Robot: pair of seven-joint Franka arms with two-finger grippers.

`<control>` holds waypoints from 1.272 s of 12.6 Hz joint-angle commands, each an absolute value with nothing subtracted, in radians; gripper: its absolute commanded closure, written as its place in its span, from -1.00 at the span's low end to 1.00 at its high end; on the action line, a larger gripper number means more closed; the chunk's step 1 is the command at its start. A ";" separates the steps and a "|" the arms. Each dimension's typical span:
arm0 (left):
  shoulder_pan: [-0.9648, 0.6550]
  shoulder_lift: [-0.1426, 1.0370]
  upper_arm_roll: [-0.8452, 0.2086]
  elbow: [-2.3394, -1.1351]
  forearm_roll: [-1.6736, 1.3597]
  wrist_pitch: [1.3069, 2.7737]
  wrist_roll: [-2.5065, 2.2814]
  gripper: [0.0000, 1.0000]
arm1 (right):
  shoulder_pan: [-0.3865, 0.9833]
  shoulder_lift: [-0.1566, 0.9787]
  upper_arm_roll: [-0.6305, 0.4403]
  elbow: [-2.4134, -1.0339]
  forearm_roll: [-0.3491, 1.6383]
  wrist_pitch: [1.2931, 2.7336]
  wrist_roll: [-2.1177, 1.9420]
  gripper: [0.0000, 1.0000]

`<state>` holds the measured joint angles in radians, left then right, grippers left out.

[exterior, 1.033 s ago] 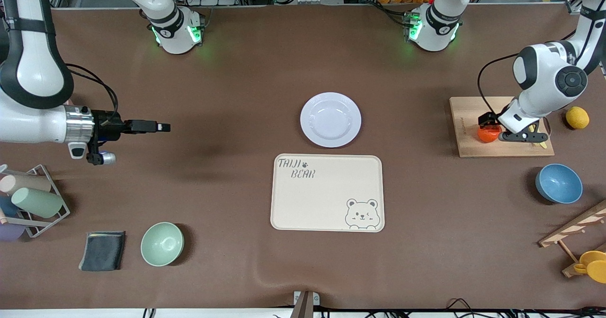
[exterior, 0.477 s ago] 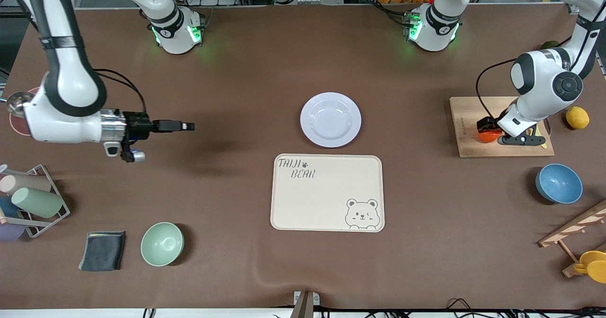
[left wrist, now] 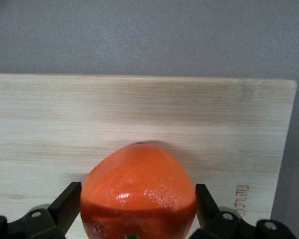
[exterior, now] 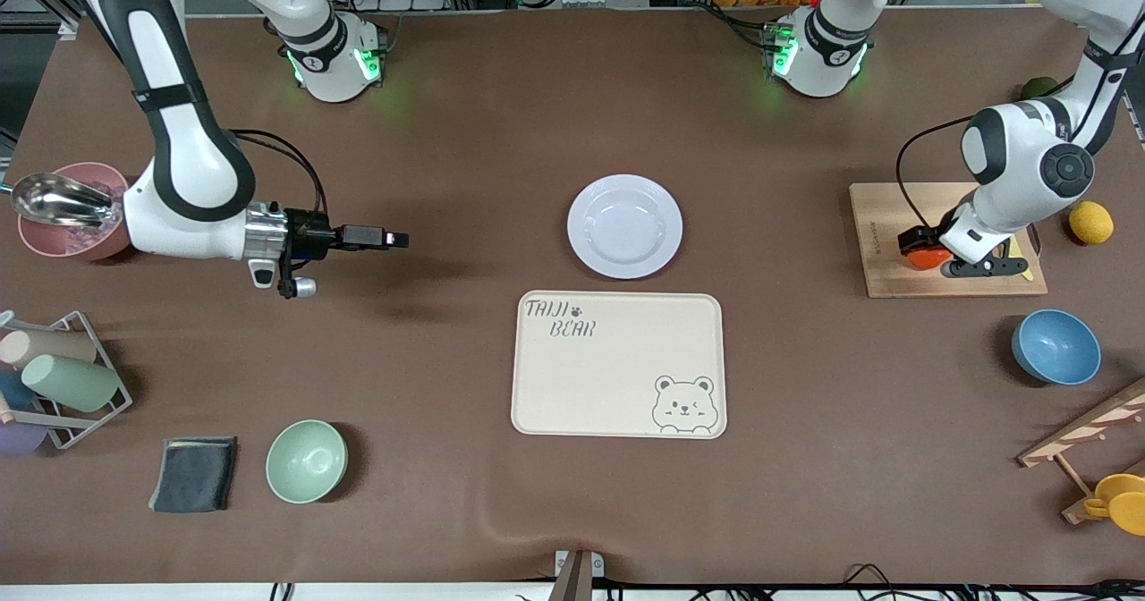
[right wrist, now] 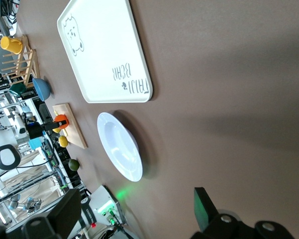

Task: Place orange and plate with both arms
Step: 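Lift the orange with the left gripper and carry it toward the plate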

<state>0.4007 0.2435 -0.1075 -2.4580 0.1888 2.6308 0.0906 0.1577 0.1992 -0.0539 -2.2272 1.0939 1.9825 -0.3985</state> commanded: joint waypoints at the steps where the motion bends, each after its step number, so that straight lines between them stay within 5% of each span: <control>1: 0.431 0.241 -0.117 -2.451 0.195 2.645 0.075 -0.71 | 0.201 0.181 -0.061 -2.267 1.155 2.025 -0.423 -1.00; 2: 0.433 0.239 -0.117 -2.453 0.195 2.643 0.074 0.26 | 0.210 0.181 -0.061 -2.293 1.192 2.057 -0.464 -1.00; 3: 0.437 0.238 -0.117 -2.453 0.195 2.640 0.074 0.45 | 0.221 0.183 -0.061 -2.308 1.231 2.078 -0.518 -1.00; 8: 0.431 0.149 -0.164 -2.445 0.196 2.617 0.015 0.71 | 0.296 0.196 -0.061 -2.335 1.324 2.157 -0.554 -1.00; 11: 0.433 0.120 -0.277 -2.349 0.196 2.455 -0.112 0.95 | 0.308 0.204 -0.061 -2.367 1.383 2.186 -0.655 -1.00; 16: 0.433 0.103 -0.447 -2.195 0.193 2.208 -0.219 0.96 | 0.337 0.222 -0.061 -2.375 1.434 2.221 -0.687 -1.00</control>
